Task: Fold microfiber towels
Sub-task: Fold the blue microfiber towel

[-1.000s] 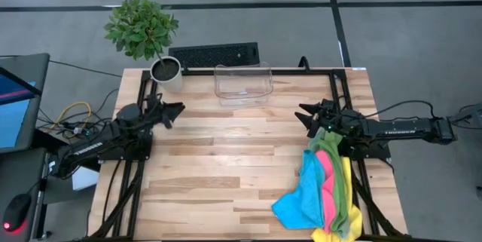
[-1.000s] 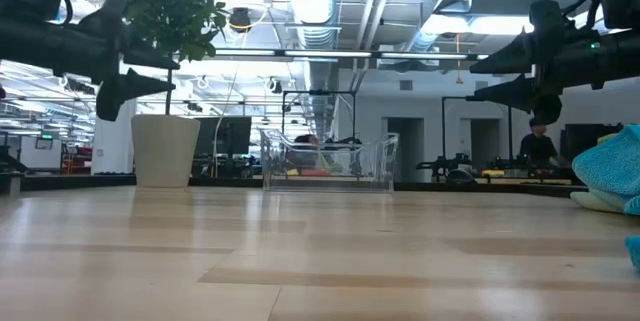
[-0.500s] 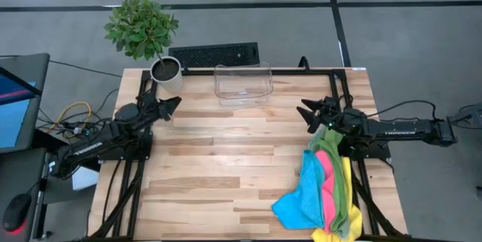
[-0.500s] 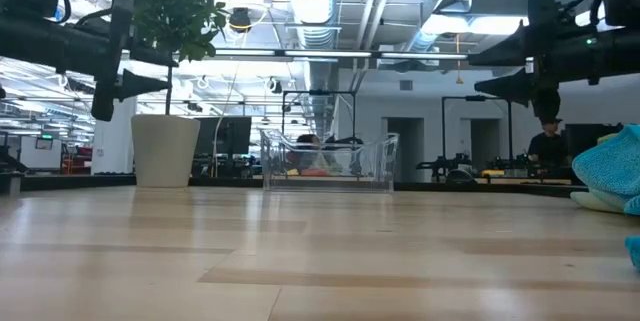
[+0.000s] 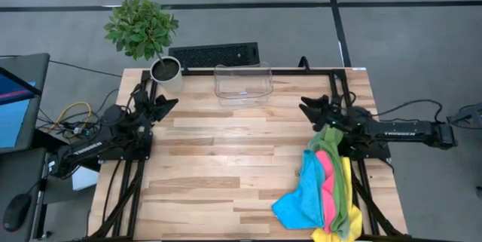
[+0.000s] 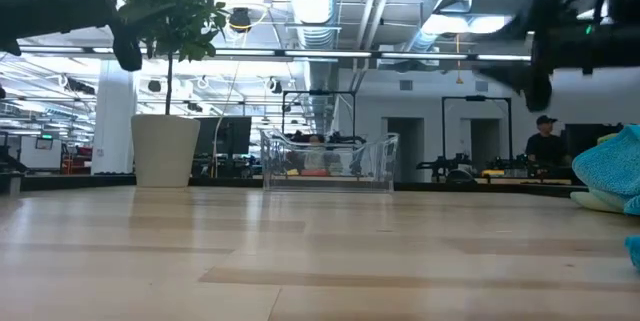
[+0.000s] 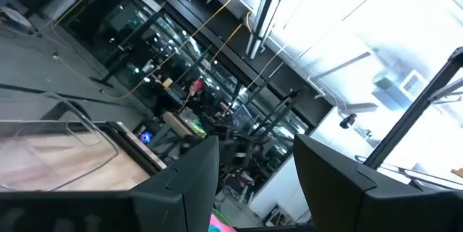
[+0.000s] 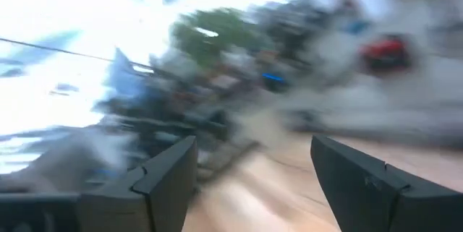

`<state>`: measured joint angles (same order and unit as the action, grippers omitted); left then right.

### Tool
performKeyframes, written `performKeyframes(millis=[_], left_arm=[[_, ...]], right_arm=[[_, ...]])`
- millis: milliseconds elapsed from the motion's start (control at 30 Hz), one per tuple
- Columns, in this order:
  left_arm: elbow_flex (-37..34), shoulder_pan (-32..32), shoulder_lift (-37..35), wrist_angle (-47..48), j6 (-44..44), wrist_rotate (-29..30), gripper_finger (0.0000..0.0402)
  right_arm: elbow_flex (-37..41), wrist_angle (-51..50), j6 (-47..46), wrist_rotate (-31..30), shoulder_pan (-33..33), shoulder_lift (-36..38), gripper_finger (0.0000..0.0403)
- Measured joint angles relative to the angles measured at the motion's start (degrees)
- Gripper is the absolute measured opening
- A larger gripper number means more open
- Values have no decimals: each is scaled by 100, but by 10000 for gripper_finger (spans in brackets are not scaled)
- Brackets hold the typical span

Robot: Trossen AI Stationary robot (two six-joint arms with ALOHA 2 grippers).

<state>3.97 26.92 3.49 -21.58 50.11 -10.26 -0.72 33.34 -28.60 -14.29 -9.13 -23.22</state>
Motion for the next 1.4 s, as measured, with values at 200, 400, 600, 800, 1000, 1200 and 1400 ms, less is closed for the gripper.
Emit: performKeyframes(millis=[200,400,600,800,1000,1200,1400], left_arm=[[0,0,64,10,-119,18,171],[2,-2,198,43,-325,11,175],[2,-2,227,295,-716,18,179],[2,-2,227,429,-908,24,179],[2,-2,227,623,-945,48,179],[2,-2,227,689,-1088,55,179],[2,-2,227,730,-1094,52,179]], right_arm=[[-1505,-1570,496,158,263,-156,295],[-3736,-5270,941,46,692,-1614,295],[-5339,-7753,1062,230,1397,-3013,295],[-6181,-8248,674,825,2220,-4240,295],[-6511,-8920,156,1159,3069,-5307,295],[-6514,-9313,54,1317,3493,-6163,295],[-6517,-9476,271,2052,3578,-6866,295]])
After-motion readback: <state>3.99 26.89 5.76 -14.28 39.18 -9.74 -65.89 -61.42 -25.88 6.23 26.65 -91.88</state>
